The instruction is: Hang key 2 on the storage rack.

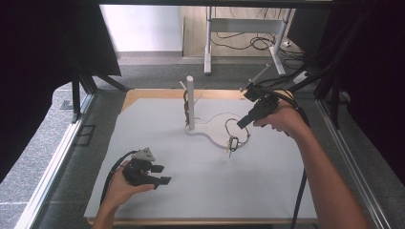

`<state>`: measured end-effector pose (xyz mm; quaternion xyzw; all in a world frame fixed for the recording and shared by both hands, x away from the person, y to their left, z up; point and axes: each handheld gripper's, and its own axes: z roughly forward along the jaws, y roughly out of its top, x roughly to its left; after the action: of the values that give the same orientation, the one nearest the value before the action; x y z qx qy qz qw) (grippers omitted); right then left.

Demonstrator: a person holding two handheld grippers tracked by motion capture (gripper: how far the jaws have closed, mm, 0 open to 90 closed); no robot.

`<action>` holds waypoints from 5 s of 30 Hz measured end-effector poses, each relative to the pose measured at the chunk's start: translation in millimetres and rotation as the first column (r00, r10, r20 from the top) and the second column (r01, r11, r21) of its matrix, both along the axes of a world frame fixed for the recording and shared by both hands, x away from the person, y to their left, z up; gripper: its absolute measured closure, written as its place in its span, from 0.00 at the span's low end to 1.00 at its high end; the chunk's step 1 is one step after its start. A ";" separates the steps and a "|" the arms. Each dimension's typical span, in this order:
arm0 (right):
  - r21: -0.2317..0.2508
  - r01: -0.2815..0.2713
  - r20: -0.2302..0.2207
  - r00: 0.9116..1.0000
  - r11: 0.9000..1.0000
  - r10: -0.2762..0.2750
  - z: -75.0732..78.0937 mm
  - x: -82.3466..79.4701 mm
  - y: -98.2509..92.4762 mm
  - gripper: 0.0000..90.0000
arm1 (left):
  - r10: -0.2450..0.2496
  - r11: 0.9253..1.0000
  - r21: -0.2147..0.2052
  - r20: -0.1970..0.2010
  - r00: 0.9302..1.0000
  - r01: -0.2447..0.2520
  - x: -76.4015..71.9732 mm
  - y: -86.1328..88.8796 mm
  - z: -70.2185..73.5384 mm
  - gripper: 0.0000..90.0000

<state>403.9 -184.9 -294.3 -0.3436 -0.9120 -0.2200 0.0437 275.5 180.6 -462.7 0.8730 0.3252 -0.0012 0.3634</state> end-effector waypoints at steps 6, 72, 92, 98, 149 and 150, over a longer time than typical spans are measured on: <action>0.001 0.019 0.005 1.000 1.000 -0.019 7.8 8.1 2.6 0.98 | -0.003 1.000 -0.004 0.002 1.000 0.003 0.0 1.4 0.2 0.49; 0.027 0.108 0.051 0.993 0.994 -0.109 -6.0 100.5 38.7 0.98 | -0.015 0.999 -0.028 0.003 1.000 0.016 -3.0 5.5 0.7 0.49; 0.003 0.089 0.044 0.995 0.996 -0.089 -16.7 115.9 59.6 0.98 | -0.015 0.999 -0.035 -0.001 1.000 0.015 -2.9 6.3 -0.6 0.49; -0.006 0.085 0.044 0.995 0.996 -0.084 -15.3 118.3 66.6 0.98 | -0.018 0.999 -0.033 0.000 1.000 0.018 -3.5 7.0 0.3 0.49; 0.032 0.022 0.028 0.999 0.999 -0.023 -52.9 116.6 107.8 0.97 | -0.011 0.999 -0.032 -0.004 1.000 0.011 -4.0 8.3 -2.0 0.49; 0.033 0.022 0.023 0.999 0.999 -0.023 -54.0 116.6 107.9 0.97 | -0.010 1.000 -0.030 -0.004 1.000 0.010 -3.9 8.4 -2.1 0.49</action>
<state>520.4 -77.0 -348.3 -0.3504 -0.9048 -0.2393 0.0360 271.5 189.0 -464.8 0.8691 0.3216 -0.0096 0.3756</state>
